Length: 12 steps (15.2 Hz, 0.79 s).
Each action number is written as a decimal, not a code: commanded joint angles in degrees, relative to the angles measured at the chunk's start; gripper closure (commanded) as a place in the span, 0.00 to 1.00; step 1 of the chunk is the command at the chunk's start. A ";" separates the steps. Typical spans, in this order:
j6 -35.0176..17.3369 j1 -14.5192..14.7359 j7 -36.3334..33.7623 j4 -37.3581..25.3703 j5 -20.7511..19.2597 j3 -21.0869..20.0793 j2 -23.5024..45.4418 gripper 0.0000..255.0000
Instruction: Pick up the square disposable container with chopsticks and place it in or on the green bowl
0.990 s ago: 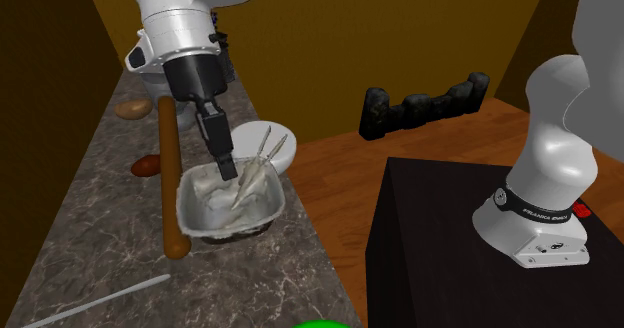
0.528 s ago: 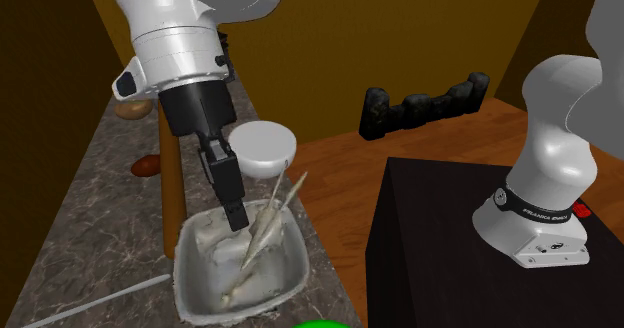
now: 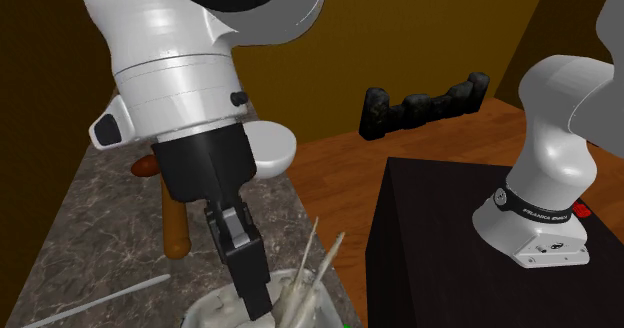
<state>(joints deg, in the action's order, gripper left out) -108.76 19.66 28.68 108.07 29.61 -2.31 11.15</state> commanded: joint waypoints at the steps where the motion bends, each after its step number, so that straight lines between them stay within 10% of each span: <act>1: -1.12 1.20 -1.69 1.08 0.37 -0.88 -0.93 1.00; 12: -7.63 1.44 1.77 4.55 1.77 -1.20 2.82 1.00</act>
<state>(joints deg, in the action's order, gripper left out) -115.75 21.16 29.95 112.36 31.23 -3.53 13.52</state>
